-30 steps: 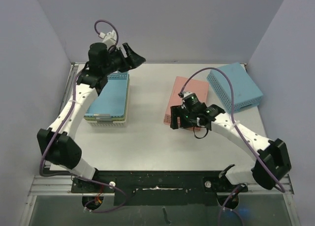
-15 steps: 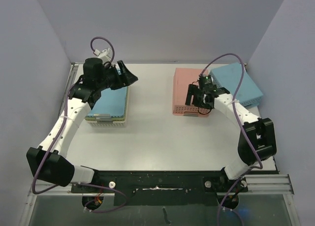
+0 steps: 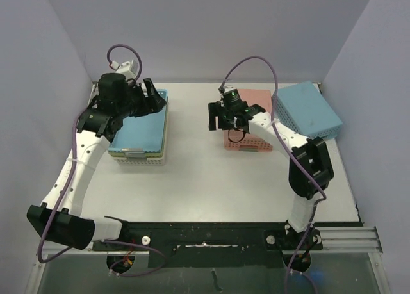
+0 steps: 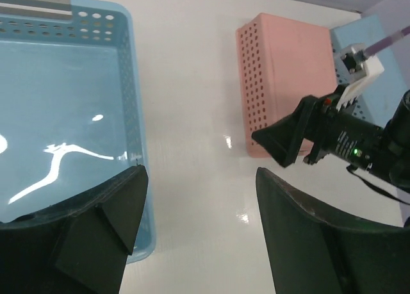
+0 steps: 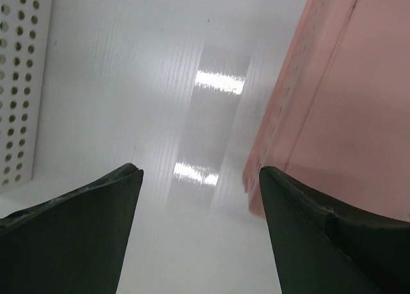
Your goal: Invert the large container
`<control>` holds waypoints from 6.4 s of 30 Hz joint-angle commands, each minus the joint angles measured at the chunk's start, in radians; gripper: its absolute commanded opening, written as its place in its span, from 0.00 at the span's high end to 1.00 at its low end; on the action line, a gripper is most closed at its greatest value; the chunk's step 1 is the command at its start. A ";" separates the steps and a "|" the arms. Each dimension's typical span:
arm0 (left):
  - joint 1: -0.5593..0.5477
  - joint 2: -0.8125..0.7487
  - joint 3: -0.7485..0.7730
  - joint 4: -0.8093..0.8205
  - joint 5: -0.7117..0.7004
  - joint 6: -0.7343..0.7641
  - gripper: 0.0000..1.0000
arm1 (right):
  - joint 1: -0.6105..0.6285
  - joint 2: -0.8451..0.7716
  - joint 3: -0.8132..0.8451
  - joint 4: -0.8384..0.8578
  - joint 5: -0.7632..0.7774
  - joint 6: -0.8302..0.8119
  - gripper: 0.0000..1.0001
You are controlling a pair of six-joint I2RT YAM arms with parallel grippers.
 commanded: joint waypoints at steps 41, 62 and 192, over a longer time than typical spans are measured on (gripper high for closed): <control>-0.048 0.245 0.215 -0.134 -0.324 0.210 1.00 | 0.018 0.133 0.218 -0.118 -0.052 -0.041 0.25; -0.077 0.076 0.393 -0.046 0.118 0.054 1.00 | -0.198 -0.062 0.219 -0.150 -0.076 0.019 0.24; -0.177 0.102 -0.323 0.114 -0.139 -0.036 1.00 | -0.385 -0.449 -0.414 0.184 -0.457 0.383 0.22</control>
